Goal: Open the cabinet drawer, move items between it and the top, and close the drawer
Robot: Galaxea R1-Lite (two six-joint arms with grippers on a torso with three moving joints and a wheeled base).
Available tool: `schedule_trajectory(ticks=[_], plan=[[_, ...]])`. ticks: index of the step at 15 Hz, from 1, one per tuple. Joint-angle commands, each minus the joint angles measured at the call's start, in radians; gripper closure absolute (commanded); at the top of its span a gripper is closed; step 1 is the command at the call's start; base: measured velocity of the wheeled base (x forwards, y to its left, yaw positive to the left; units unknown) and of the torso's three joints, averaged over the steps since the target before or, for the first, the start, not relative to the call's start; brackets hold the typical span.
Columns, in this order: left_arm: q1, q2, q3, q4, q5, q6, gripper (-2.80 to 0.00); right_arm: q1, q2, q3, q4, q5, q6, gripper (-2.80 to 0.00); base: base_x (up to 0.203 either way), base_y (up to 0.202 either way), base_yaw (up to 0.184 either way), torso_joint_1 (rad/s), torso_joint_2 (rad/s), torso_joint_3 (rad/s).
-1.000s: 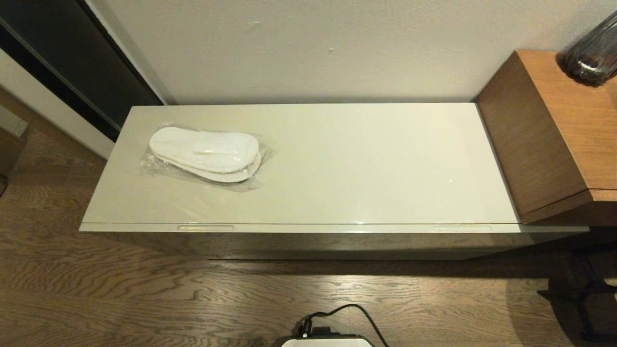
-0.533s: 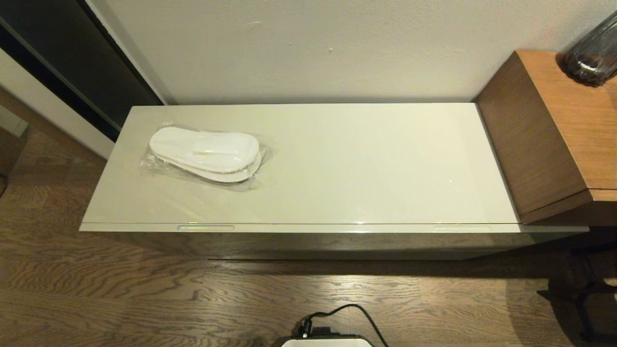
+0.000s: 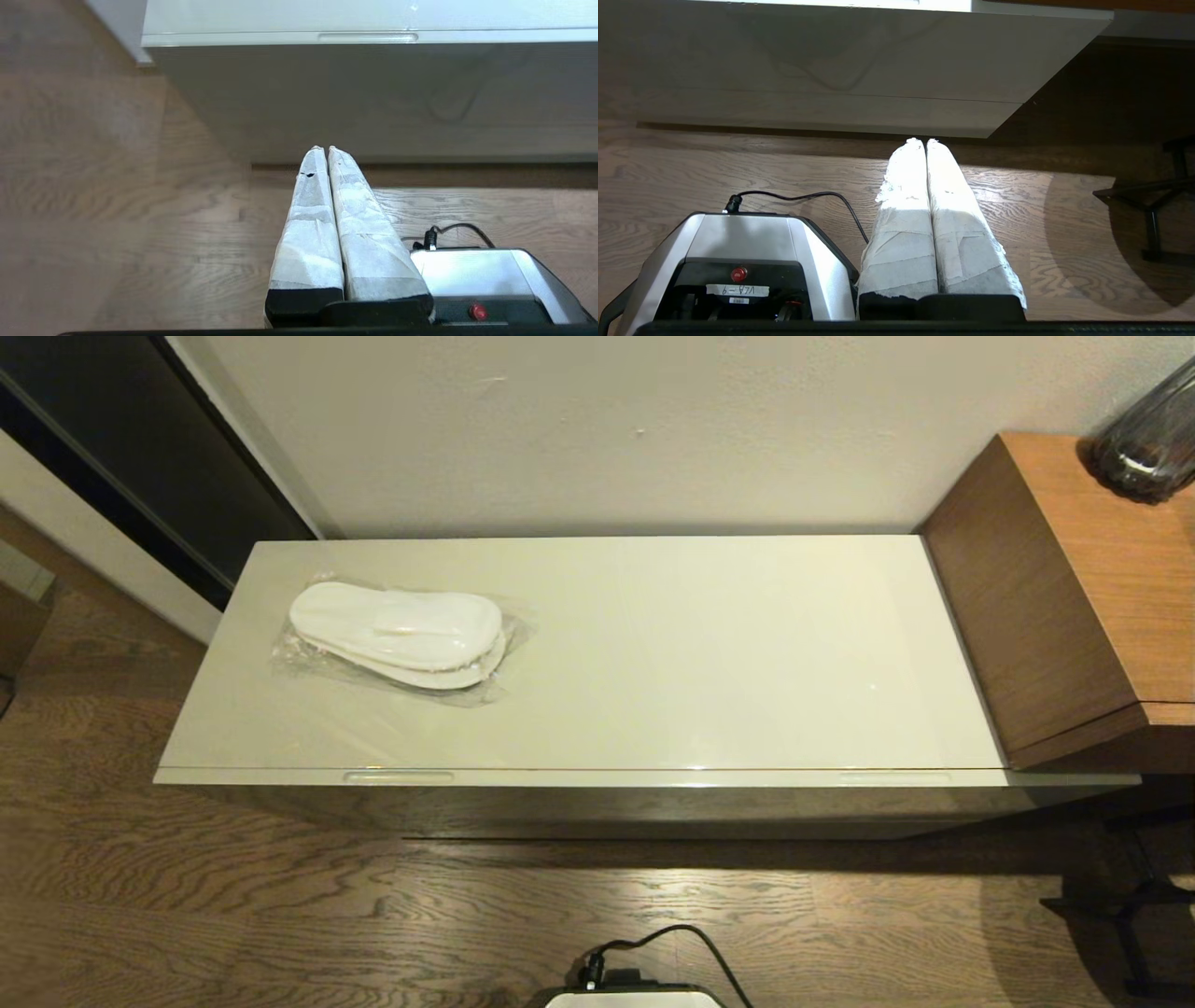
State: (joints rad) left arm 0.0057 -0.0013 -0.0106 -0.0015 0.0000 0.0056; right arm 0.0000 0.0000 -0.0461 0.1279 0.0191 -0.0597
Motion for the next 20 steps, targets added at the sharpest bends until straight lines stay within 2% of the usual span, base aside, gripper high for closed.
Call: schedule_trajectory(ticks=[1,20], plan=[[0.0,0.001,0.009,-0.005,-0.002,-0.007,0.0,0.0,0.002,0.0,0.001,0.001,-0.002,0.0,0.0,0.0,0.0,0.0,0.0,0.0],[0.0,0.001,0.009,-0.005,-0.002,-0.007,0.0,0.0,0.002,0.0,0.001,0.001,-0.001,0.0,0.0,0.0,0.0,0.0,0.0,0.0]])
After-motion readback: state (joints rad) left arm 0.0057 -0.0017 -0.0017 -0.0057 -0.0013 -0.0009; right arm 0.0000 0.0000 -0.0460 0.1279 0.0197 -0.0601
